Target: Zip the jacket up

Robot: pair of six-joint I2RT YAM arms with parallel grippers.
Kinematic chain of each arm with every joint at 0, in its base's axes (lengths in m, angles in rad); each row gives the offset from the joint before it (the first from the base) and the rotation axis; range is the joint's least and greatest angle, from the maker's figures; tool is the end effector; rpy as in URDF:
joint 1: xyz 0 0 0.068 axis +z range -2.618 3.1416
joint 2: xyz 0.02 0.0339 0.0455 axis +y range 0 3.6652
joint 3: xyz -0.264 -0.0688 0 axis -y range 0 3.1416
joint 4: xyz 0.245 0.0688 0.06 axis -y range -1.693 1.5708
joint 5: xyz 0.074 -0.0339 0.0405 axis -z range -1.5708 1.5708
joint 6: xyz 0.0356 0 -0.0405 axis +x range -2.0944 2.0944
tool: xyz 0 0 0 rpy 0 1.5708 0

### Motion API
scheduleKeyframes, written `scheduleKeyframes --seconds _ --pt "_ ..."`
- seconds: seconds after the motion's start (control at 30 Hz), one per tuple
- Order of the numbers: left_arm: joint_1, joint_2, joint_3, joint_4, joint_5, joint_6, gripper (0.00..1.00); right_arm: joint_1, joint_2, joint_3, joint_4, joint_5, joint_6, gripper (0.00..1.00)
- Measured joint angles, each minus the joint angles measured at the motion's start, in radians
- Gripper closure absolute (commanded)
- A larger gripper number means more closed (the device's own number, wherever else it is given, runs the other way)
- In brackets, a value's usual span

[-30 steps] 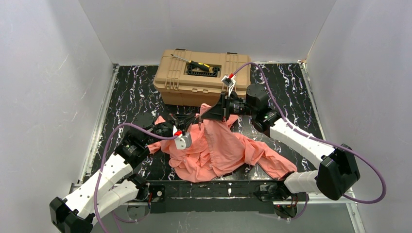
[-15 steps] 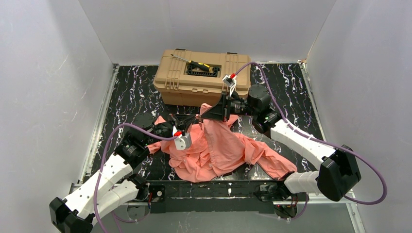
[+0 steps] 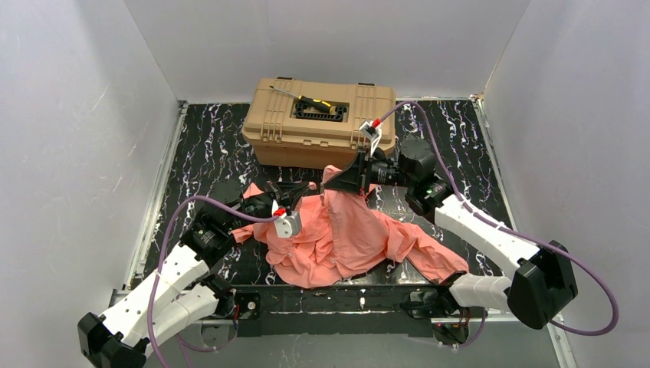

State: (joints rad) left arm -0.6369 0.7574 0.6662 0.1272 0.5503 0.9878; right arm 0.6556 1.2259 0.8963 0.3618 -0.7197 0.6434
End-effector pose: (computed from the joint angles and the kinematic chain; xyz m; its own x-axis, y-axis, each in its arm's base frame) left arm 0.1352 -0.1231 0.3361 0.7898 0.3008 -0.5345 0.4862 0.2240 0.8446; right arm 0.2098 0.1909 0.3427 -0.5679 0.1324 -0.8124 -0.7999 0.1438 0.5826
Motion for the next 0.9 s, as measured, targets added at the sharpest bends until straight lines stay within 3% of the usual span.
scheduleKeyframes --seconds 0.9 --pt "0.0 0.0 0.0 0.023 0.014 -0.05 1.0 -0.001 0.044 -0.023 0.013 -0.039 -0.014 0.99"
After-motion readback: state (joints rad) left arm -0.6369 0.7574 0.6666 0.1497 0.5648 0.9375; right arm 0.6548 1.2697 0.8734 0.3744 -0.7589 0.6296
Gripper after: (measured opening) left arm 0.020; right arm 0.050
